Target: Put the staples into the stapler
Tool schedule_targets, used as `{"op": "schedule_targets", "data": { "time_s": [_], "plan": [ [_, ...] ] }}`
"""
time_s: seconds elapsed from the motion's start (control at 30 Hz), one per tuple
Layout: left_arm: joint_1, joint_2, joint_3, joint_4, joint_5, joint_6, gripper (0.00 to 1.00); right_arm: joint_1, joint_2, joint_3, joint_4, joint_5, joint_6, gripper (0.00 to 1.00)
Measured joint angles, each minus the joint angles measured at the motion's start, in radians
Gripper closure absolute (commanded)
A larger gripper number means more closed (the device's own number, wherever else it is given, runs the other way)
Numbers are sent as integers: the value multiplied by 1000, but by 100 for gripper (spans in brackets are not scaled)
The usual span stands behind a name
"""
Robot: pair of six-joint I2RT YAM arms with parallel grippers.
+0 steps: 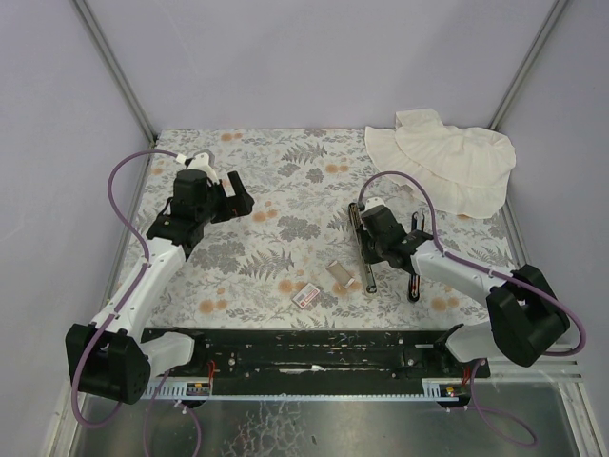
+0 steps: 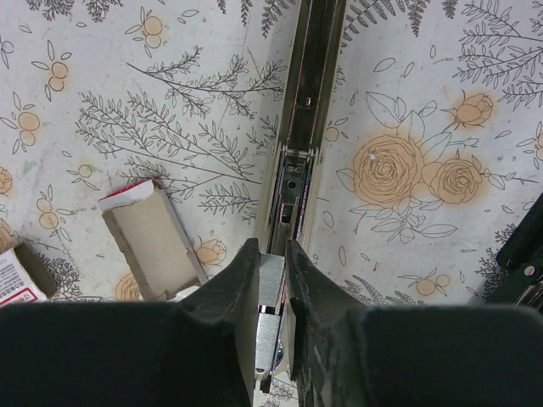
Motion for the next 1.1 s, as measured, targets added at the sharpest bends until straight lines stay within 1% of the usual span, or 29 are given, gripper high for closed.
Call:
{"op": "schedule_targets", "data": {
  "time_s": [1.1],
  "plan": [
    [0, 0, 0, 0, 10, 4, 0, -7, 19, -22, -1, -8, -24, 90]
  ]
}}
